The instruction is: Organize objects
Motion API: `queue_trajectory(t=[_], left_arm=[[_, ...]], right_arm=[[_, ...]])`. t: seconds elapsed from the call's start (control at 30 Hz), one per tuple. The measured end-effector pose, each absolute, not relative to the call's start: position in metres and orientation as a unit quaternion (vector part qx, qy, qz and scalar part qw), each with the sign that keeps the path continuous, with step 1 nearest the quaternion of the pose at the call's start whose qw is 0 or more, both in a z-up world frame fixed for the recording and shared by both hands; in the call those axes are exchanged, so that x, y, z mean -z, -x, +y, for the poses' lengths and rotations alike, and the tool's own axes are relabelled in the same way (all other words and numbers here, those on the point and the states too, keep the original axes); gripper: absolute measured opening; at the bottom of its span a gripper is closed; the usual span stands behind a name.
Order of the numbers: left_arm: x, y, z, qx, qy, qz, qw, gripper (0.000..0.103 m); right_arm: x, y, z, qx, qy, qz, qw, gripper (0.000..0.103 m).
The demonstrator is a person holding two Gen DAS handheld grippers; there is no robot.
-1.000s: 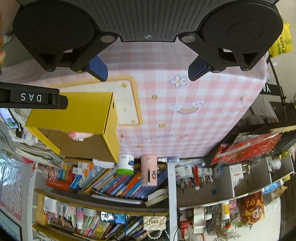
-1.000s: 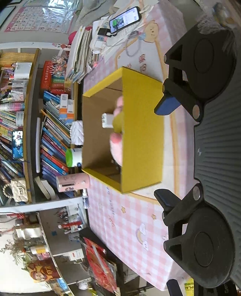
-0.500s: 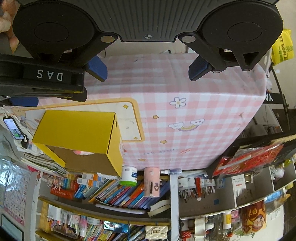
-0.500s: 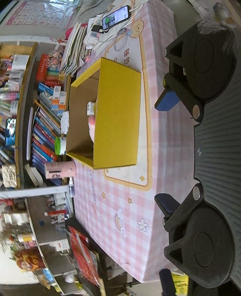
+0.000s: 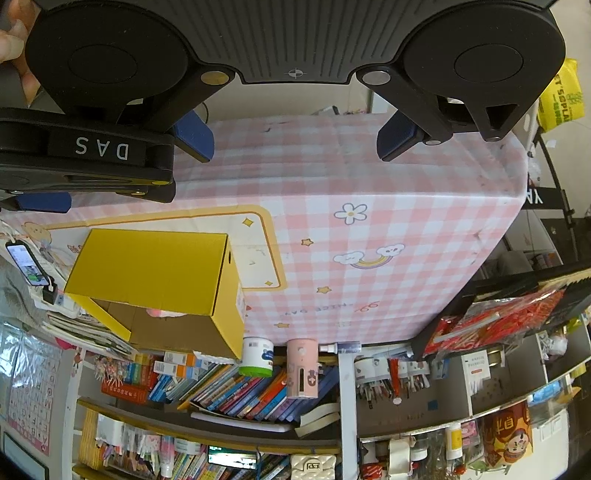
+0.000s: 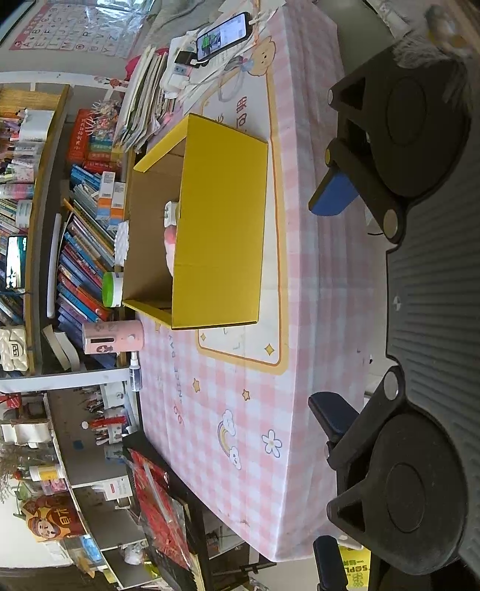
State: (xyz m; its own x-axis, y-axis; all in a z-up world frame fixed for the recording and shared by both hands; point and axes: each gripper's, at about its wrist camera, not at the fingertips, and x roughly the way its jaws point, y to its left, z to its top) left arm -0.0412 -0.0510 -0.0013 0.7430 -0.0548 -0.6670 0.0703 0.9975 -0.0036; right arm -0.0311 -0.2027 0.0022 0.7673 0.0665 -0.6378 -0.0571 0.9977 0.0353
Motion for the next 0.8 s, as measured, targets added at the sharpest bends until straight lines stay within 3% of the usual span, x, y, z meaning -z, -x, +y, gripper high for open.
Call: queue_trajectory(t=[0.8], left_arm=[[0.004, 0.037, -0.042, 0.019, -0.013, 0.375, 0.927, 0.100]], right_arm=[[0.001, 0.026, -0.193, -0.032, 0.000, 0.352, 0.936, 0.103]])
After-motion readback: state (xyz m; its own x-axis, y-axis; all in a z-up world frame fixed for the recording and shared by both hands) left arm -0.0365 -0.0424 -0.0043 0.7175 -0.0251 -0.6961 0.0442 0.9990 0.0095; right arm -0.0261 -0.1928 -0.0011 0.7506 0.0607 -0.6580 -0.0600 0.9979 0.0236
